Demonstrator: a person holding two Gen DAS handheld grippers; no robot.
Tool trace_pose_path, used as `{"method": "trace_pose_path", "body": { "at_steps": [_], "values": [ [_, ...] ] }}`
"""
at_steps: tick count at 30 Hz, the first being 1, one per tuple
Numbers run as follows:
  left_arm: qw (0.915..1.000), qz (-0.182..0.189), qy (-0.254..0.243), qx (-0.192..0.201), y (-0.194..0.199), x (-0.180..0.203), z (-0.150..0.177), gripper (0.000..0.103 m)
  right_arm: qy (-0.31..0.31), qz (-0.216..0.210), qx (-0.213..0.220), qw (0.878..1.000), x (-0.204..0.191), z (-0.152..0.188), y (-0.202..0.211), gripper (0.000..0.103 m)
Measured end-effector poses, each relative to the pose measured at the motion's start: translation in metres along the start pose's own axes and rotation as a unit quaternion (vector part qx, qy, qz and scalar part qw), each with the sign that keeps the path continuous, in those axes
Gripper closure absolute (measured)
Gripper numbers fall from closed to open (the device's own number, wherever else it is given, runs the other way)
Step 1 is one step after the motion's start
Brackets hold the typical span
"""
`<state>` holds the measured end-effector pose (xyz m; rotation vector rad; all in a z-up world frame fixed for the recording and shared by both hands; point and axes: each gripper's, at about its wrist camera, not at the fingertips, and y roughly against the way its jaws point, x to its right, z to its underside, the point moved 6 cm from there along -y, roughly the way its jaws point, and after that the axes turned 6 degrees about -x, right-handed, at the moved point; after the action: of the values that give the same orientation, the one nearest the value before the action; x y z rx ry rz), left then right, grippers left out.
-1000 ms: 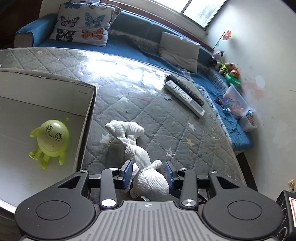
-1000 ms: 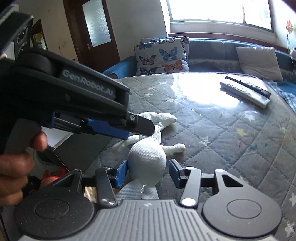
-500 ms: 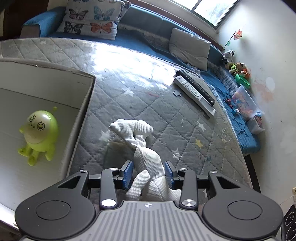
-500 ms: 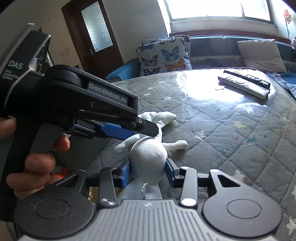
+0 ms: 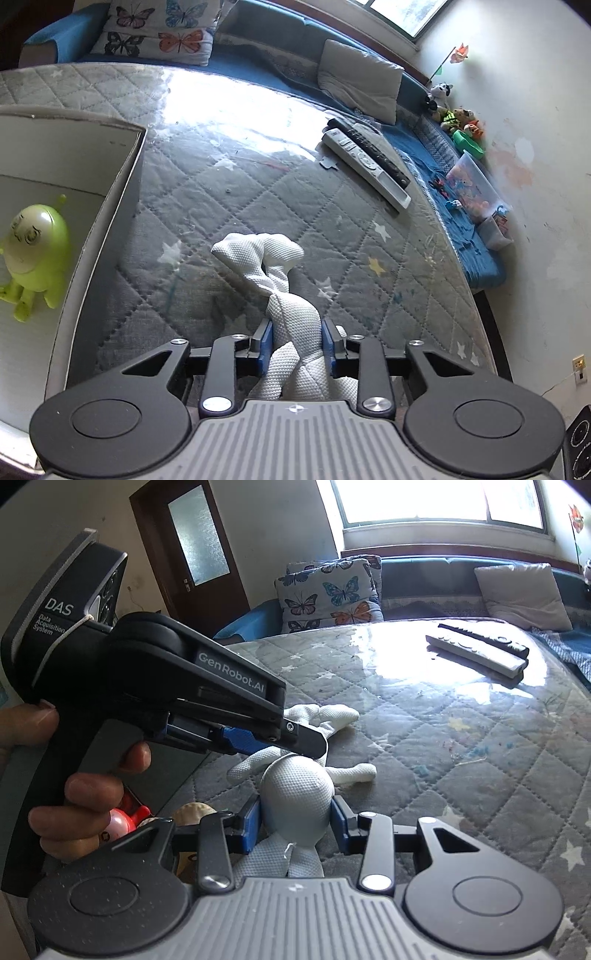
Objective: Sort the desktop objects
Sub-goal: 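Carry the white rabbit into the grey box and release it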
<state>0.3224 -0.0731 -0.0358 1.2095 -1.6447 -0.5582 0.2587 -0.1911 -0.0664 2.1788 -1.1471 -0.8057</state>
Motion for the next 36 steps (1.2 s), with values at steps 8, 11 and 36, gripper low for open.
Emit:
{"method": "trace_pose_path", "body": {
  "at_steps": [8,11,36],
  "values": [
    [0.9987,0.005,-0.009,0.050,0.046,0.000,0.001,0.075,0.038,0.007,0.026,0.999,-0.031,-0.014,0.019,0.064],
    [0.9969,0.004,-0.001,0.078,0.073,-0.009,-0.004,0.075,0.063,0.004,0.037,0.997,-0.050,-0.027,0.023,0.064],
    [0.9774,-0.048,0.135,0.155,0.168,-0.208,-0.068,0.075,0.231,-0.088,-0.010,0.969,-0.209,-0.133,-0.114,0.064]
  ]
}}
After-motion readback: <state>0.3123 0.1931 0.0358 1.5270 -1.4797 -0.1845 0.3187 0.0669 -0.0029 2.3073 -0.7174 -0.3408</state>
